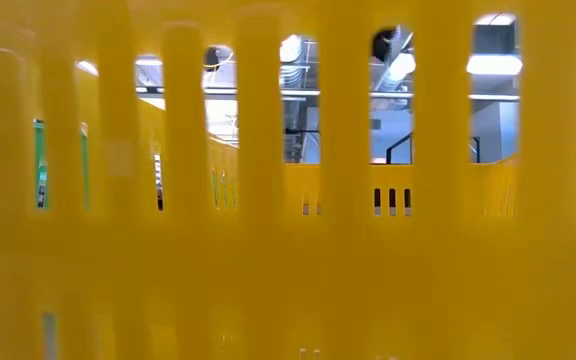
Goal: Stack baskets on shelf by color
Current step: Adjust the colored bins on the shelf, then stack the bottom green bin on the top of the other green bin on the shelf
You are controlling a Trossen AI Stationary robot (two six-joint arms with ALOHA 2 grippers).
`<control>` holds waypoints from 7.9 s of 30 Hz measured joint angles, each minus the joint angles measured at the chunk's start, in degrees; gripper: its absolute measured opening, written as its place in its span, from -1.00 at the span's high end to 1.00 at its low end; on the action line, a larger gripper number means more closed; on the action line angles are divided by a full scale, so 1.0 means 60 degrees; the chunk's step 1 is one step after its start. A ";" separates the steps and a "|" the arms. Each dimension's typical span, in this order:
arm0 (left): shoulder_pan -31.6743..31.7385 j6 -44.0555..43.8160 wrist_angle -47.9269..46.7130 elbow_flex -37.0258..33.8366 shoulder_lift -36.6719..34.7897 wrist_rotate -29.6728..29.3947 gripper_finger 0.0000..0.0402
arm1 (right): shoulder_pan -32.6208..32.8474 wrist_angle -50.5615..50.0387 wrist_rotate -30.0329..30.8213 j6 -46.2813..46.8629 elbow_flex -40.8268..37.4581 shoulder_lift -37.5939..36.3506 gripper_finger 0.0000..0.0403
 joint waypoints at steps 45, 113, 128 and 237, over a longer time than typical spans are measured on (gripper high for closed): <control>-0.0119 -0.0387 -0.0018 0.0000 0.0011 0.0033 1.00 | 0.1708 -0.0760 0.0181 -0.3278 0.7380 0.8213 1.00; -0.0119 -0.0638 -0.0002 0.0007 0.0011 0.0038 1.00 | 0.0580 0.0208 -0.0577 -0.2778 0.7418 0.8909 1.00; -0.0119 -0.0423 -0.0004 0.0007 0.0007 0.0234 1.00 | 0.0100 -0.0872 0.1322 -0.3431 0.7398 0.8007 1.00; -0.1101 -0.3661 0.2643 -0.7794 -0.2657 0.6025 1.00 | 0.0446 -0.6940 0.1082 0.0433 0.7063 0.0802 1.00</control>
